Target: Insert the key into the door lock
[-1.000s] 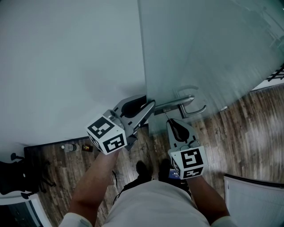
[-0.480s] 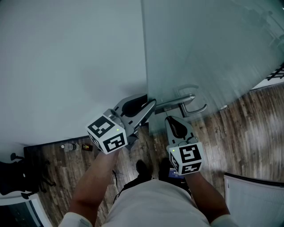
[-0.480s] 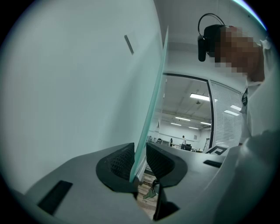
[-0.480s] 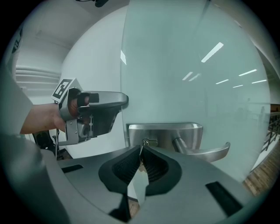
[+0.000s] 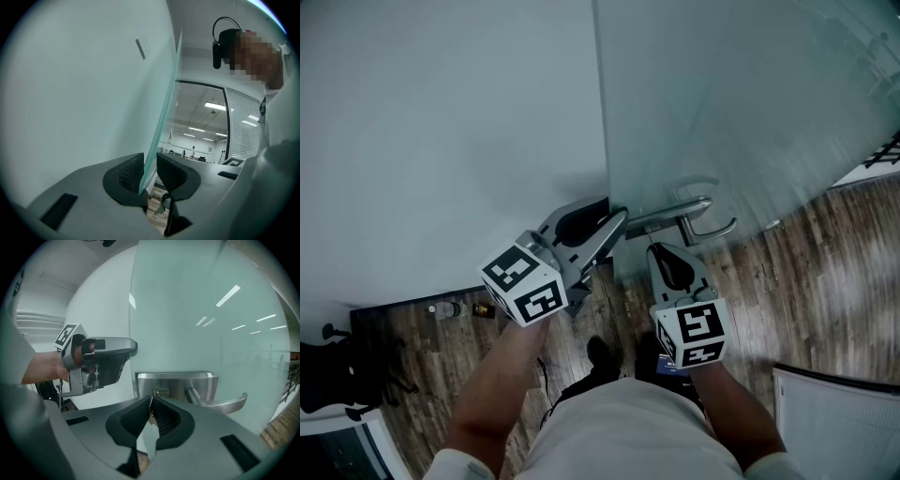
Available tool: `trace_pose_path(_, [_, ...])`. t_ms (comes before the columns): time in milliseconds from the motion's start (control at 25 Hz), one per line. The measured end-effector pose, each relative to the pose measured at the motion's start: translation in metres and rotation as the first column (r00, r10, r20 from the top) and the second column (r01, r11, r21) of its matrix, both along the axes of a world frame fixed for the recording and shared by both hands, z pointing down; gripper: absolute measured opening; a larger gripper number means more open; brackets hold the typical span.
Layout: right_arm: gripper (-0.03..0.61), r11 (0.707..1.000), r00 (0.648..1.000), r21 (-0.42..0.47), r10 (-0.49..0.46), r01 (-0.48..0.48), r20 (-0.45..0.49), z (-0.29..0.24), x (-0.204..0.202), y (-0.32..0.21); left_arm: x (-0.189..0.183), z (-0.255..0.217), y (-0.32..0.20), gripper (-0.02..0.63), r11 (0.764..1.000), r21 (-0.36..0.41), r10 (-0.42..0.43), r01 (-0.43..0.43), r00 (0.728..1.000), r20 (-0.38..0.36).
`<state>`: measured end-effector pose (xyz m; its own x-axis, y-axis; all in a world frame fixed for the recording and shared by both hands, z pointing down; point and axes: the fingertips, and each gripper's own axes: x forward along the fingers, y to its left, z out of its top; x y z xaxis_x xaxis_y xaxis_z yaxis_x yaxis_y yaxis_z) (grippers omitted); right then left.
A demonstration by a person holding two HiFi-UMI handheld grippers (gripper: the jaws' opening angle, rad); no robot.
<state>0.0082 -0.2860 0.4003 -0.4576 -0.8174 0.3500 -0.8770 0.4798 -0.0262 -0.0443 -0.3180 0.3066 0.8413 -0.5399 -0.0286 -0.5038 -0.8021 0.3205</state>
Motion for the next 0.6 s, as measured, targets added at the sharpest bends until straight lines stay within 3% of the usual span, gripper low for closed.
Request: trace_pose_path(600, [0.023,1.000,0.999,0.005,0.030,-0.030,-0.021,0.0011,-0.0001,-0.0025,-0.0003,0.0001,0.0007,0.097,1.000,-0.019,-0.002,0.002,1.000,-0.028])
